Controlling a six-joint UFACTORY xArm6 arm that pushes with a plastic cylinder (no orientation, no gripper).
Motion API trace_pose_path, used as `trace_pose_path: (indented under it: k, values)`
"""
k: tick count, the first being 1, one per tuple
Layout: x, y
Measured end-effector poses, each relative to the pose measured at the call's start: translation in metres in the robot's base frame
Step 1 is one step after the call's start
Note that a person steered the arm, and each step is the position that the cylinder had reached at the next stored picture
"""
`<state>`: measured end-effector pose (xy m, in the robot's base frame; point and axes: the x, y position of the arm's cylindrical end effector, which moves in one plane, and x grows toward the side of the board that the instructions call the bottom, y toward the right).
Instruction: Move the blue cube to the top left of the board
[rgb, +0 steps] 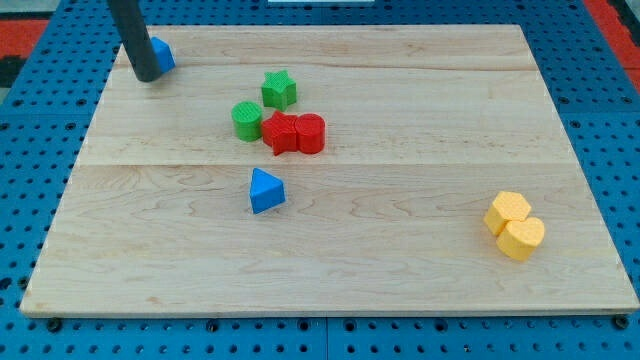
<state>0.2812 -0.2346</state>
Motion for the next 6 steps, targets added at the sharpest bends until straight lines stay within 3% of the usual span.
trace_pose_path:
  k: [1, 6]
  values:
    - [-0.001, 0.038]
    - [-0.018, 0.015]
